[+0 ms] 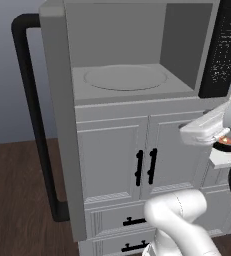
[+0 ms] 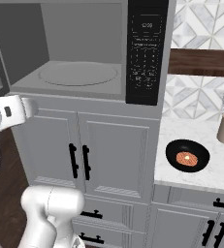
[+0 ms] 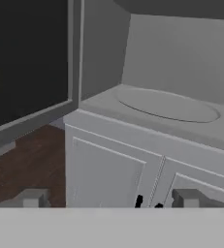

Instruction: Open the microwave, place the bowl with waffle inside the microwave, then close the microwave door and turn it on.

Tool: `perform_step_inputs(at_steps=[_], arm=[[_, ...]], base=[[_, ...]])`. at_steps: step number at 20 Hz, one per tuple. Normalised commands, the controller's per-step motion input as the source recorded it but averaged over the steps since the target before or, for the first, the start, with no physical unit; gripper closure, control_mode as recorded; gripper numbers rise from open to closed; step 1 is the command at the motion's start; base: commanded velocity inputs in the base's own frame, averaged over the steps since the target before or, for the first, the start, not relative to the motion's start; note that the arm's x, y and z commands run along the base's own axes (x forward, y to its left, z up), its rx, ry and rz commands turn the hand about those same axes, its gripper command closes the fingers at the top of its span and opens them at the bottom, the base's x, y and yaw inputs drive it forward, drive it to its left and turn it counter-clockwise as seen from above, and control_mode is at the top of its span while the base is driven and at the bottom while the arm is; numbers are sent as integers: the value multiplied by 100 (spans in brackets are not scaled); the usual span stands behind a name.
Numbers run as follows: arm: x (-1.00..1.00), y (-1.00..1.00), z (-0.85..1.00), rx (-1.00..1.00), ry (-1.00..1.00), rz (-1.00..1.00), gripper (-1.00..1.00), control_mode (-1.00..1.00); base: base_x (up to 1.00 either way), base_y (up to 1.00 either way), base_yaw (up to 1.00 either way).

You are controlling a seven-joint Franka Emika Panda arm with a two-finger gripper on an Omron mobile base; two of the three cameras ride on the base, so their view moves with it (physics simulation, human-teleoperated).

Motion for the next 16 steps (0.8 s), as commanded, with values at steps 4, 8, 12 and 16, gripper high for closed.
perform_step_inputs(at_steps=[4, 8, 12, 16], arm=[[45, -100, -18, 7, 13, -51, -100, -100], [66, -94, -39, 9, 8, -44, -100, -100], [16, -100, -56, 12, 15, -35, -100, -100], [4, -93, -61, 18, 3, -28, -100, -100]], base=[[0, 0, 0], [0, 0, 0], [0, 0, 0], [0, 0, 0]])
